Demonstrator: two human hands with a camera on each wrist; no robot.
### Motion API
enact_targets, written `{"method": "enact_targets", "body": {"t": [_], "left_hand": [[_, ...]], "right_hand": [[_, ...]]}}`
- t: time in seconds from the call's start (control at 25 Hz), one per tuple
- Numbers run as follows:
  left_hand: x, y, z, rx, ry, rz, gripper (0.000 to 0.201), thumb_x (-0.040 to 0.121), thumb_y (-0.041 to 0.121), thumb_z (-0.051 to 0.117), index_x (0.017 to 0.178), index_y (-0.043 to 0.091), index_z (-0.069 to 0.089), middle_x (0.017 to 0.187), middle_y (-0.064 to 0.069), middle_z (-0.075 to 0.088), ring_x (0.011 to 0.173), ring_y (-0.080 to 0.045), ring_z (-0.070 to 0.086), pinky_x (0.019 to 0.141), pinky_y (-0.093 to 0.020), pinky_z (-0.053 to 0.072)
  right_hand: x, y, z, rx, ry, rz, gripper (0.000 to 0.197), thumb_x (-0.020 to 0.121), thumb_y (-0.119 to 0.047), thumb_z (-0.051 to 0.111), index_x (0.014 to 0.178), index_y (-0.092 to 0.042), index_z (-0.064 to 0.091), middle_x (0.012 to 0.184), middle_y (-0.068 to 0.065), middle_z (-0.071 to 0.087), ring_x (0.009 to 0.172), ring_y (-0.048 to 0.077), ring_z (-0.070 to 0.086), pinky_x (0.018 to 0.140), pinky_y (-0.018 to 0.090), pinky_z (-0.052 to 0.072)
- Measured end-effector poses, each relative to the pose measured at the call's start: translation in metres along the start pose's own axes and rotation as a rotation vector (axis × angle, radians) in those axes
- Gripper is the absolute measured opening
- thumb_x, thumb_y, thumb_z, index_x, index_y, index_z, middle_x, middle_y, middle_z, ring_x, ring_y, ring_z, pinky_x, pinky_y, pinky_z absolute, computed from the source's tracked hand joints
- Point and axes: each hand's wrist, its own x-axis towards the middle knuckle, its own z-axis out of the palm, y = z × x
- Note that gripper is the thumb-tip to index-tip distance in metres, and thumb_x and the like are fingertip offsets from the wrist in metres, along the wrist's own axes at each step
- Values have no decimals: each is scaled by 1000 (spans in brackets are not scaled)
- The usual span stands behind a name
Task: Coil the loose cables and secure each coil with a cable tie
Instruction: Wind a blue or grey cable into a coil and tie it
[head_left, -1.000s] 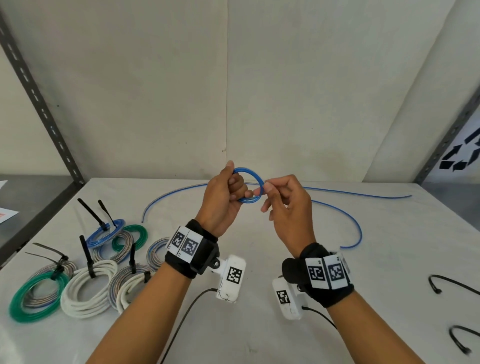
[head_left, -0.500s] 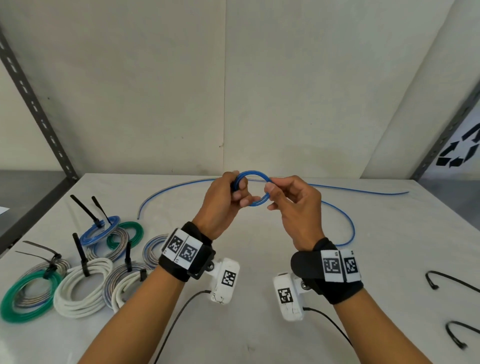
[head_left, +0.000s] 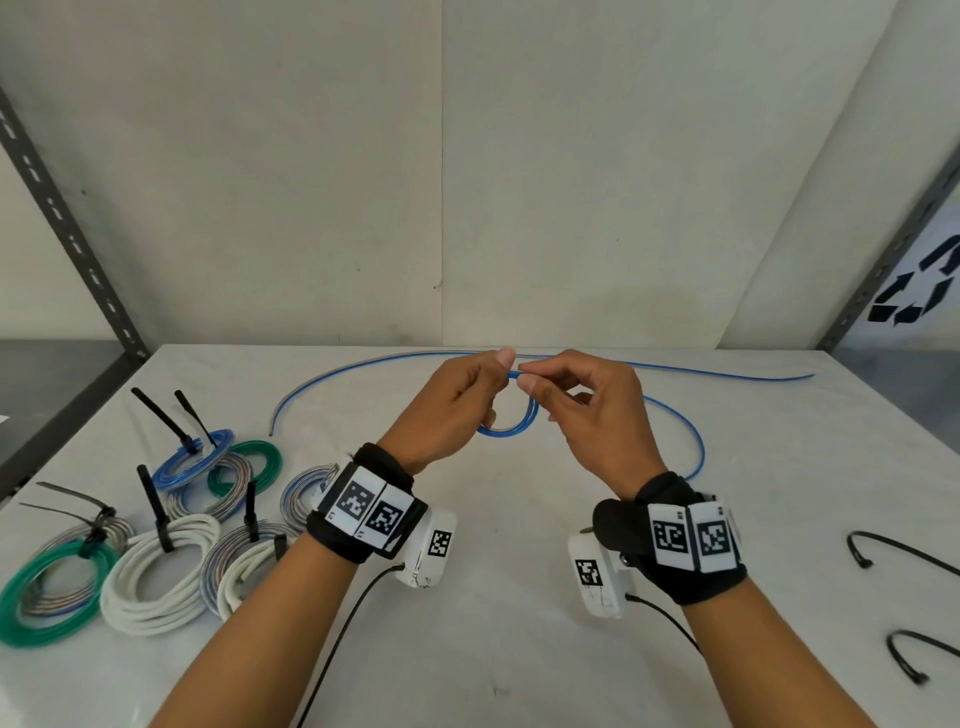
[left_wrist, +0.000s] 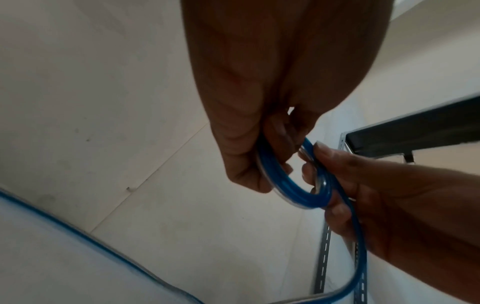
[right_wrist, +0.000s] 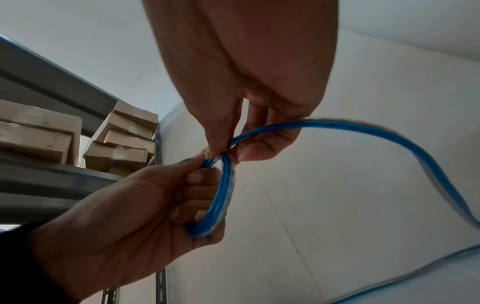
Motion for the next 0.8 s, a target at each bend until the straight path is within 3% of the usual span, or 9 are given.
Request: {"method": "enact_targets", "body": {"t": [0.12,0.2,0.32,0.4,0.48,0.6,0.72,0.8], "left_hand": [[-1,2,2,39,39,51,44,108,37,36,71,14,42,68,-3,35,57,-7,41,63,-33,47],[0,1,3,5,65,56,43,108,36,37,71,15,45,66,2,36,56,-5,43,64,-33,48],[2,-1,6,-208,155,-1,44,108,39,39,70,16,43,62,8,32,55,-12,35,64,-33,46],[4,-2,7,-382,203,-22,46,108,39,38,66,19,36,60,8,27,55,-13,27,62,-30,42],[6,-2,7,-487,241,-3,47,109,38,36,66,19,32,61,7,23,54,-13,24,60,-28,41],[7,1,6,-619,289,-6,46,109,38,33,67,19,31,62,4,19,55,-13,21,58,-26,38],[6,4,8,-733,274,-44,44,109,39,32,70,18,34,63,-1,16,57,-15,18,59,-28,38],[6,3,5,-702,219,-99,45,110,37,32,72,14,41,59,1,23,53,-14,26,66,-31,46]], "right_hand": [[-2,-1,5,-24,27,-15,8,91,-26,73,96,-23,77,83,-18,72,83,10,66,77,39,60],[-1,-1,6,13,29,4,11,92,-26,72,100,-20,78,86,-15,74,84,12,67,77,40,60],[-1,-2,7,88,60,9,16,95,-22,68,109,-18,75,91,-3,76,82,14,71,72,33,60],[-3,-3,10,163,140,31,12,95,-19,68,105,-13,70,86,4,76,75,16,73,66,30,60],[-5,-5,16,199,172,43,10,95,-18,68,96,-9,67,83,6,76,73,18,74,64,32,60],[-7,-7,24,188,125,21,12,91,-19,73,99,-12,69,91,3,76,79,17,74,65,30,61],[-6,-8,28,234,173,32,17,89,-16,75,104,-9,70,96,3,75,86,18,73,66,29,62],[-4,-7,24,244,184,33,15,91,-16,72,106,-10,71,96,3,76,89,19,73,70,32,62]]}}
